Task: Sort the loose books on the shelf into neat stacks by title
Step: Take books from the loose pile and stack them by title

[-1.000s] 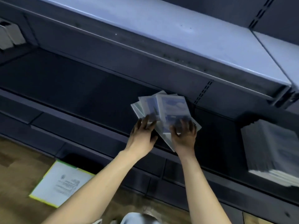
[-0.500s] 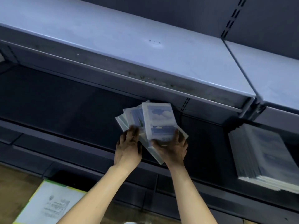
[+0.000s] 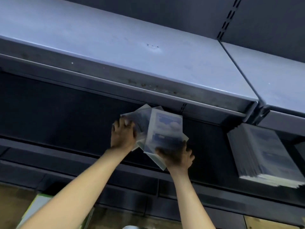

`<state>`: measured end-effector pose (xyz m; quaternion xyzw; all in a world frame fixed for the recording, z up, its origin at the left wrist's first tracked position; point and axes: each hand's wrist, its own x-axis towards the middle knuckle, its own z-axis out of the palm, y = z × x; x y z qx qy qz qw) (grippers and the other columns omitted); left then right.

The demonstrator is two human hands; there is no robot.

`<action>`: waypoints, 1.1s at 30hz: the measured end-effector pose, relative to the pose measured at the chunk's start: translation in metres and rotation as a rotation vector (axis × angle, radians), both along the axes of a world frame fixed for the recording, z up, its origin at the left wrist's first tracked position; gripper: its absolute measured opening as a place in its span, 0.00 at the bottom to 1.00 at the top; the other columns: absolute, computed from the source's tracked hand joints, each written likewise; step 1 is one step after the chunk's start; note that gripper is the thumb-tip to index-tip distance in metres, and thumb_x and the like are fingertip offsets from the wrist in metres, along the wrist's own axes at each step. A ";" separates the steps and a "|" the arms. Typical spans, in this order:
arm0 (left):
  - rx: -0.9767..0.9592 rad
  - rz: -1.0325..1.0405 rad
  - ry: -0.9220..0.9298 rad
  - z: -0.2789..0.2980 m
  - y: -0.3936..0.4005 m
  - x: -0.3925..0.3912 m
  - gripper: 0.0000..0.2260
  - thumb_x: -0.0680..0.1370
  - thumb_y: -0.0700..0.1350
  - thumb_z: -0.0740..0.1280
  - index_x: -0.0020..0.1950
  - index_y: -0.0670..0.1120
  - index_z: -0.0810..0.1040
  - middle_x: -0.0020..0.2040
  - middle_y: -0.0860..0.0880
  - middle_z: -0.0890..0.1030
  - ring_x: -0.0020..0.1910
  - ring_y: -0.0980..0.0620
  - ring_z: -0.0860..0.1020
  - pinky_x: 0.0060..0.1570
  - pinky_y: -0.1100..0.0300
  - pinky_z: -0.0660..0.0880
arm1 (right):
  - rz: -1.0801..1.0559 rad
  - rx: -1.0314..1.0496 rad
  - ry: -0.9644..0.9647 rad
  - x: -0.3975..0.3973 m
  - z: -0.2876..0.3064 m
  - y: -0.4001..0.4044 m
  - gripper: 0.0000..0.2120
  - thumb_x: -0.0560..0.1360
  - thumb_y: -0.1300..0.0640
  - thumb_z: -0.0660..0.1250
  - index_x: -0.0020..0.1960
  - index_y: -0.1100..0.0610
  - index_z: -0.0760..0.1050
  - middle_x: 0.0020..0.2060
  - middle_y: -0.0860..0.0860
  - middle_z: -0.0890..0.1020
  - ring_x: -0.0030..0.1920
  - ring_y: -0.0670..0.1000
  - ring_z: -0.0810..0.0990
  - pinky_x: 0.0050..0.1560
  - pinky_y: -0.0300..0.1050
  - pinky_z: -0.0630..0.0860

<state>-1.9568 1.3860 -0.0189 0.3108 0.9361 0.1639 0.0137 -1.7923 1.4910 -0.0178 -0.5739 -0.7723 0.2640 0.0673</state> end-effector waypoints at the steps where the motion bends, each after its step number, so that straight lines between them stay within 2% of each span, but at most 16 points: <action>1: -0.025 -0.008 -0.022 -0.002 0.004 -0.012 0.21 0.80 0.55 0.59 0.71 0.47 0.68 0.72 0.41 0.63 0.70 0.39 0.62 0.69 0.44 0.64 | -0.016 -0.009 0.025 0.001 0.000 -0.002 0.62 0.60 0.28 0.75 0.79 0.58 0.50 0.72 0.62 0.65 0.70 0.63 0.64 0.70 0.54 0.61; 5: -0.030 -0.030 -0.166 -0.004 0.010 -0.044 0.36 0.74 0.64 0.65 0.77 0.49 0.61 0.75 0.42 0.62 0.72 0.38 0.63 0.70 0.44 0.62 | -0.049 -0.072 0.252 0.009 0.000 -0.014 0.51 0.65 0.40 0.79 0.77 0.59 0.56 0.70 0.58 0.68 0.69 0.59 0.68 0.64 0.47 0.67; 7: -0.027 -0.048 -0.189 0.002 0.011 -0.051 0.39 0.70 0.66 0.68 0.76 0.51 0.62 0.72 0.41 0.66 0.69 0.38 0.66 0.68 0.45 0.65 | -0.098 -0.096 0.361 0.012 0.002 -0.020 0.46 0.68 0.45 0.79 0.76 0.59 0.59 0.68 0.57 0.70 0.66 0.57 0.71 0.56 0.42 0.67; 9: -0.033 -0.027 -0.195 0.010 0.011 -0.051 0.39 0.66 0.66 0.71 0.73 0.52 0.66 0.67 0.41 0.69 0.66 0.38 0.68 0.63 0.47 0.68 | -0.131 -0.091 0.423 0.014 0.002 -0.022 0.41 0.71 0.47 0.77 0.75 0.59 0.61 0.66 0.56 0.71 0.65 0.57 0.73 0.54 0.40 0.66; 12: -0.019 0.022 -0.167 0.018 0.006 -0.044 0.38 0.64 0.64 0.74 0.70 0.52 0.68 0.64 0.41 0.66 0.63 0.38 0.67 0.58 0.47 0.71 | -0.187 -0.108 0.528 0.012 0.001 -0.023 0.28 0.76 0.52 0.72 0.72 0.55 0.66 0.65 0.55 0.73 0.63 0.58 0.76 0.57 0.47 0.75; 14: 0.014 0.021 -0.178 0.020 -0.001 -0.038 0.33 0.69 0.61 0.72 0.70 0.52 0.68 0.64 0.40 0.66 0.61 0.38 0.68 0.56 0.48 0.72 | -0.226 -0.247 0.706 0.011 0.002 -0.024 0.20 0.78 0.60 0.68 0.67 0.51 0.69 0.60 0.52 0.76 0.59 0.56 0.79 0.48 0.51 0.83; 16: 0.079 -0.002 -0.281 0.018 -0.012 -0.033 0.27 0.74 0.56 0.69 0.71 0.52 0.69 0.65 0.40 0.68 0.60 0.40 0.71 0.53 0.51 0.74 | -0.258 -0.350 0.835 0.011 0.007 -0.025 0.16 0.80 0.64 0.65 0.65 0.52 0.70 0.55 0.49 0.78 0.52 0.51 0.80 0.34 0.42 0.82; 18: 0.193 -0.040 -0.415 0.021 -0.022 -0.023 0.21 0.78 0.50 0.66 0.71 0.52 0.69 0.63 0.44 0.73 0.57 0.45 0.75 0.46 0.58 0.72 | -0.284 -0.344 0.866 0.010 0.014 -0.024 0.13 0.81 0.63 0.63 0.65 0.55 0.73 0.54 0.51 0.81 0.47 0.51 0.82 0.30 0.37 0.78; 21: 0.293 -0.042 -0.627 0.028 -0.037 -0.001 0.18 0.82 0.47 0.60 0.72 0.55 0.67 0.57 0.53 0.74 0.44 0.56 0.73 0.34 0.66 0.67 | -0.295 -0.342 0.891 0.004 0.017 -0.023 0.14 0.82 0.64 0.60 0.65 0.56 0.75 0.55 0.55 0.81 0.44 0.51 0.81 0.29 0.36 0.76; 23: 0.345 -0.082 -0.744 0.026 -0.048 0.016 0.21 0.83 0.47 0.58 0.75 0.58 0.62 0.62 0.57 0.71 0.43 0.60 0.73 0.37 0.68 0.70 | -0.281 -0.349 0.879 0.001 0.018 -0.025 0.15 0.82 0.64 0.60 0.66 0.57 0.74 0.57 0.56 0.80 0.47 0.53 0.81 0.30 0.37 0.77; 25: 0.412 -0.092 -0.830 0.022 -0.056 0.028 0.20 0.83 0.48 0.57 0.75 0.61 0.61 0.68 0.58 0.70 0.51 0.57 0.77 0.49 0.60 0.77 | -0.268 -0.372 0.887 -0.001 0.020 -0.031 0.17 0.82 0.65 0.62 0.69 0.57 0.72 0.61 0.56 0.79 0.55 0.56 0.80 0.40 0.41 0.82; 26: 0.446 -0.065 -0.884 0.022 -0.058 0.032 0.17 0.83 0.49 0.56 0.71 0.61 0.65 0.65 0.54 0.75 0.52 0.54 0.77 0.51 0.57 0.77 | -0.257 -0.376 0.886 -0.001 0.020 -0.034 0.18 0.81 0.65 0.63 0.70 0.57 0.72 0.61 0.55 0.79 0.59 0.56 0.80 0.47 0.45 0.82; 27: 0.475 -0.043 -0.935 0.024 -0.059 0.037 0.12 0.84 0.49 0.54 0.66 0.61 0.68 0.58 0.52 0.78 0.48 0.52 0.77 0.47 0.58 0.76 | -0.229 -0.347 0.850 0.001 0.020 -0.037 0.19 0.80 0.64 0.64 0.70 0.56 0.71 0.61 0.53 0.79 0.60 0.55 0.79 0.52 0.46 0.81; 29: 0.524 -0.003 -0.994 0.025 -0.061 0.044 0.08 0.84 0.52 0.54 0.59 0.61 0.70 0.48 0.51 0.78 0.41 0.52 0.76 0.40 0.59 0.74 | -0.163 -0.261 0.738 0.005 0.018 -0.041 0.19 0.80 0.60 0.66 0.70 0.55 0.71 0.58 0.50 0.80 0.59 0.52 0.79 0.54 0.43 0.75; 31: 0.539 0.006 -1.005 0.023 -0.060 0.050 0.10 0.82 0.57 0.55 0.61 0.59 0.71 0.48 0.51 0.78 0.40 0.51 0.77 0.38 0.58 0.74 | -0.133 -0.229 0.683 0.008 0.012 -0.043 0.18 0.81 0.57 0.65 0.70 0.53 0.72 0.58 0.50 0.79 0.58 0.51 0.78 0.54 0.43 0.73; 33: 0.539 0.007 -0.976 0.019 -0.059 0.054 0.15 0.81 0.61 0.57 0.67 0.60 0.67 0.54 0.53 0.79 0.48 0.49 0.80 0.43 0.56 0.77 | -0.109 -0.198 0.606 0.008 0.006 -0.043 0.17 0.81 0.55 0.64 0.70 0.51 0.72 0.60 0.51 0.78 0.60 0.53 0.78 0.57 0.45 0.74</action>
